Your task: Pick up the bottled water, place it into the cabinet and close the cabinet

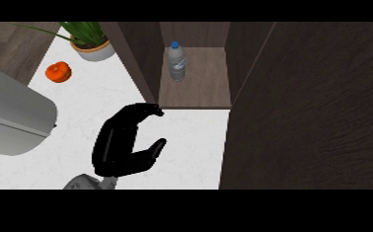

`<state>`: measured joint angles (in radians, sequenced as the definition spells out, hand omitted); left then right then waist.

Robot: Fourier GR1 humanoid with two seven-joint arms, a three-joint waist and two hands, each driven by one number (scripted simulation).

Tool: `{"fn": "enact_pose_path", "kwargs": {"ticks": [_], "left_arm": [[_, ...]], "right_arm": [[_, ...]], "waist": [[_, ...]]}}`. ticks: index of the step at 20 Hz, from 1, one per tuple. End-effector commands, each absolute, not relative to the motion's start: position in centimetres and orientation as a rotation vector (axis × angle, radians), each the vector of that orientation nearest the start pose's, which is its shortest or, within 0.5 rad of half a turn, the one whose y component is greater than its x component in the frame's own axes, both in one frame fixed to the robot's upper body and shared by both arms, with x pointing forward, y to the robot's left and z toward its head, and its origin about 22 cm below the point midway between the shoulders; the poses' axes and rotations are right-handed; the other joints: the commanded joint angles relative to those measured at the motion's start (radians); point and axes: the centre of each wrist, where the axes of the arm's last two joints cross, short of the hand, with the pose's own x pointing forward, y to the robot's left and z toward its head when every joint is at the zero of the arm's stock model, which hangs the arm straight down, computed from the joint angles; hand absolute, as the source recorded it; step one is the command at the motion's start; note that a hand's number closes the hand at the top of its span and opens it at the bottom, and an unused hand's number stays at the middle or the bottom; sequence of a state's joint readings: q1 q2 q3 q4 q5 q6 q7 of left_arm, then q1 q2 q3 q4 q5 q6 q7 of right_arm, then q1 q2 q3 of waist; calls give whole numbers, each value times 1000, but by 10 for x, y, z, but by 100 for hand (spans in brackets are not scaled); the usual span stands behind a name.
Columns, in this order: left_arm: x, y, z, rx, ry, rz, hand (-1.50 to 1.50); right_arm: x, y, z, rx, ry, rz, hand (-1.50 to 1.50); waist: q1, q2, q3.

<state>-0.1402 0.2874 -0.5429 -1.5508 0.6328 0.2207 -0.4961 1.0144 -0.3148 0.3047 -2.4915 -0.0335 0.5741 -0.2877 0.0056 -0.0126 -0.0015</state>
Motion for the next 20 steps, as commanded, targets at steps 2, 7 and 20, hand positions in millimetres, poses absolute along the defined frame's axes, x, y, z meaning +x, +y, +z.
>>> {"fn": "enact_pose_path", "kwargs": {"ticks": [2, 7, 20], "left_arm": [[219, 189, 12, -424, -1858, 109, -150], [205, 237, 34, -448, -1873, 176, -150], [178, 289, 36, -460, -1831, 233, -150]], "right_arm": [[26, -228, 158, 524, -1759, 697, 150], [28, -219, 152, 610, -1703, 740, 150], [34, -191, 154, 827, -1641, 900, 150]], "waist": [[-10, -1, -1], [9, -1, -2], [45, -3, -14]]}}
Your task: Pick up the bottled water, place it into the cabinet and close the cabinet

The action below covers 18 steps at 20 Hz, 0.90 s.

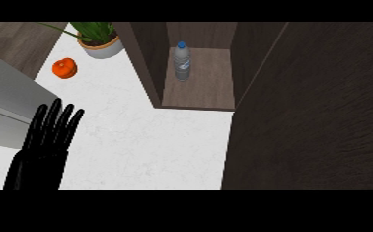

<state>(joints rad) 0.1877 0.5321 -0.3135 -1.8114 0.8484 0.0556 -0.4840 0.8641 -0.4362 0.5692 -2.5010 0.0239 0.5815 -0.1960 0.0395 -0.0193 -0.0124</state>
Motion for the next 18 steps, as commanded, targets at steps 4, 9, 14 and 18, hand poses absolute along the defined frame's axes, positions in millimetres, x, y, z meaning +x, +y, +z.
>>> {"fn": "enact_pose_path", "kwargs": {"ticks": [4, 9, 14, 18], "left_arm": [[173, 303, 40, -457, -1862, 216, -150], [164, 316, 44, -485, -1836, 185, -150], [166, 325, 49, -508, -1863, 164, -150], [166, 330, 55, -540, -1865, 138, -150]], "right_arm": [[31, -178, 149, 924, -1652, 710, 150], [34, -166, 143, 1010, -1662, 644, 150], [43, -166, 137, 978, -1626, 719, 150], [47, -167, 136, 972, -1619, 737, 150]], "waist": [[25, 14, -4], [63, 22, -2], [104, 38, -4], [131, 46, -6]]}}
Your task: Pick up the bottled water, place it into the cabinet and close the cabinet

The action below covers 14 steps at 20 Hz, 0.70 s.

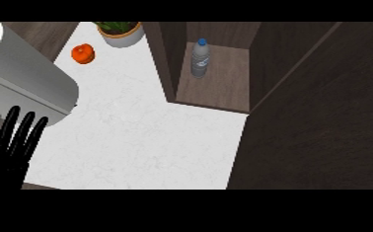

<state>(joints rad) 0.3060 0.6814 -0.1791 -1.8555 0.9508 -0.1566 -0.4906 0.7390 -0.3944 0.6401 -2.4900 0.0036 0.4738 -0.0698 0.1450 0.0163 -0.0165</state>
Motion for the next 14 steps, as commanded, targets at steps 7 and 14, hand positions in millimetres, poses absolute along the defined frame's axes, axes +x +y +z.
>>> {"fn": "enact_pose_path", "kwargs": {"ticks": [7, 14], "left_arm": [[170, 340, 63, -552, -1861, 96, -150], [170, 341, 62, -571, -1833, 69, -150]], "right_arm": [[59, -169, 135, 940, -1614, 872, 150], [76, -179, 144, 847, -1651, 1112, 150]], "waist": [[58, 17, -5], [104, 13, -13]]}}
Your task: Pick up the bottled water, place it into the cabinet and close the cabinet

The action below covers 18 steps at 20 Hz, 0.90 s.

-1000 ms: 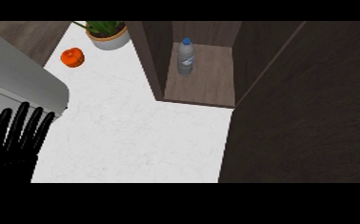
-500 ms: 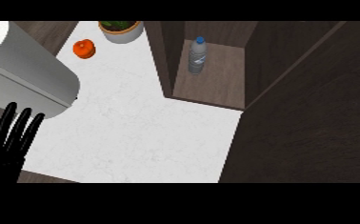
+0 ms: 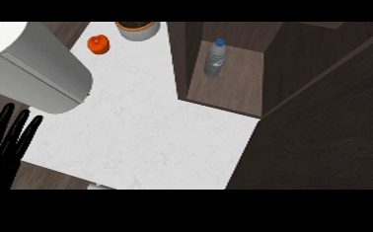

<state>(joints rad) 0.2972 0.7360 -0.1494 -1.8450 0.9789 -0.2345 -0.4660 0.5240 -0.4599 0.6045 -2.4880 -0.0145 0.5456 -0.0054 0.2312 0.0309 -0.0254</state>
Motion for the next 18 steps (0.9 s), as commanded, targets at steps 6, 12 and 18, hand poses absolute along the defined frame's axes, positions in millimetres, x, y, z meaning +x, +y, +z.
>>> {"fn": "enact_pose_path", "kwargs": {"ticks": [6, 12, 18], "left_arm": [[173, 347, 65, -561, -1852, 72, -150], [177, 351, 68, -558, -1859, 65, -150], [177, 356, 69, -553, -1853, 60, -150]], "right_arm": [[81, -176, 142, 852, -1620, 1145, 150], [88, -178, 146, 827, -1636, 1194, 150], [92, -178, 140, 848, -1645, 1109, 150]], "waist": [[2, -4, -4], [-4, 4, -7], [3, 19, -5]]}}
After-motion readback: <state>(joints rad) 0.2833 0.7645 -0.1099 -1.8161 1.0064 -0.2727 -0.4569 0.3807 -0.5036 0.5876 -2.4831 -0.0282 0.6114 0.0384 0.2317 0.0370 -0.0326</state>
